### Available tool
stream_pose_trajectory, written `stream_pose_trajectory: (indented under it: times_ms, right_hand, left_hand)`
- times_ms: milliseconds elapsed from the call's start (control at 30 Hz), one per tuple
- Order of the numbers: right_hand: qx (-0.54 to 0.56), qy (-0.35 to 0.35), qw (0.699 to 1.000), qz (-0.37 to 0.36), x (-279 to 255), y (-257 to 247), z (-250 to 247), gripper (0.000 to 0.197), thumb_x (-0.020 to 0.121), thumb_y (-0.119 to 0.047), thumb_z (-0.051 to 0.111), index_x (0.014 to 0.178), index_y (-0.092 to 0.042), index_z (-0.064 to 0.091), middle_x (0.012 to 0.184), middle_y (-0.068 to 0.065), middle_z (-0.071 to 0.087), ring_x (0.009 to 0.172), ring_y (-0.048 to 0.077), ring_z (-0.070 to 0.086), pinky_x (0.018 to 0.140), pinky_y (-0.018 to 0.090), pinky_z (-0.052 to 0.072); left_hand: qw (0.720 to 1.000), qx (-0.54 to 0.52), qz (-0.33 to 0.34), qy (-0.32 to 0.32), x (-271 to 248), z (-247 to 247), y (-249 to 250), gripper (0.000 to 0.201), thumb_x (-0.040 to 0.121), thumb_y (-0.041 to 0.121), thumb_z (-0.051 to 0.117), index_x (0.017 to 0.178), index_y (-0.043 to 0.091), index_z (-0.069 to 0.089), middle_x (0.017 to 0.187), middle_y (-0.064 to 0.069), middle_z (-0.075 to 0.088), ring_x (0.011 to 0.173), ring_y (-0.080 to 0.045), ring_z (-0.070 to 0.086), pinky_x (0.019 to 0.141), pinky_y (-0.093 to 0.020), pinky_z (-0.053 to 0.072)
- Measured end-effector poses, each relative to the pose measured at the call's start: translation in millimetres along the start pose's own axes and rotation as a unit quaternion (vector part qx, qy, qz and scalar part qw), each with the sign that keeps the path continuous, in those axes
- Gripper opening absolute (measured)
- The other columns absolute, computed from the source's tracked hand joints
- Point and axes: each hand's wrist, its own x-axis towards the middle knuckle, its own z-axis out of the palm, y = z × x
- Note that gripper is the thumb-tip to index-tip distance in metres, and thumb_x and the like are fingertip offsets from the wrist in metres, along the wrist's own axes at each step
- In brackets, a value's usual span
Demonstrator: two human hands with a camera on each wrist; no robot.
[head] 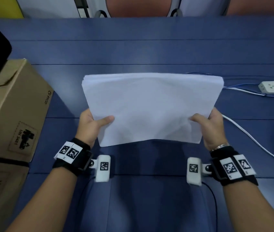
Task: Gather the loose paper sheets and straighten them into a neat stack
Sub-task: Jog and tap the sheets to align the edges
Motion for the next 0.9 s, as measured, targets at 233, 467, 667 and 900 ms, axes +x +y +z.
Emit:
stream_pose_trajectory:
  times_ms: [233,467,667,900]
  right_hand:
    - [0.366,-0.193,0.907,0.073,-20,-74,-38,0.055,0.082,-0.047,0.068,0.123,-0.010,0.061,0.113,0.009,0.069,0.103,0.035,0.053,0.092,0.040,0.041]
    - [0.505,-0.161,0.846,0.053,-48,-117,26,0.090,0.072,-0.082,0.048,0.128,-0.013,0.062,0.133,0.011,0.062,0.128,0.031,0.046,0.111,0.048,0.025]
    - [0.327,-0.075,0.940,0.067,-36,-113,39,0.055,0.081,-0.026,0.075,0.127,-0.007,0.052,0.103,0.008,0.066,0.086,0.026,0.061,0.078,0.043,0.045]
    - [0.399,-0.086,0.866,0.288,-43,-92,61,0.040,0.089,-0.018,0.061,0.126,-0.003,0.063,0.134,0.020,0.062,0.120,0.038,0.061,0.106,0.049,0.044]
  left_hand:
    - [0.990,-0.129,-0.049,0.031,-7,6,55,0.041,0.084,-0.013,0.063,0.123,0.001,0.067,0.120,-0.012,0.075,0.115,-0.029,0.070,0.099,-0.042,0.054]
    - [0.953,-0.253,-0.164,0.034,-28,33,57,0.051,0.085,0.007,0.071,0.133,-0.005,0.060,0.139,-0.023,0.062,0.124,-0.038,0.064,0.110,-0.052,0.044]
    - [0.949,-0.256,-0.180,0.042,-41,37,59,0.047,0.086,0.006,0.071,0.131,-0.005,0.062,0.134,-0.023,0.065,0.124,-0.039,0.063,0.111,-0.053,0.043]
    - [0.950,-0.237,-0.193,0.059,-49,53,59,0.049,0.080,0.006,0.075,0.128,-0.004,0.065,0.130,-0.021,0.068,0.120,-0.040,0.066,0.109,-0.054,0.045]
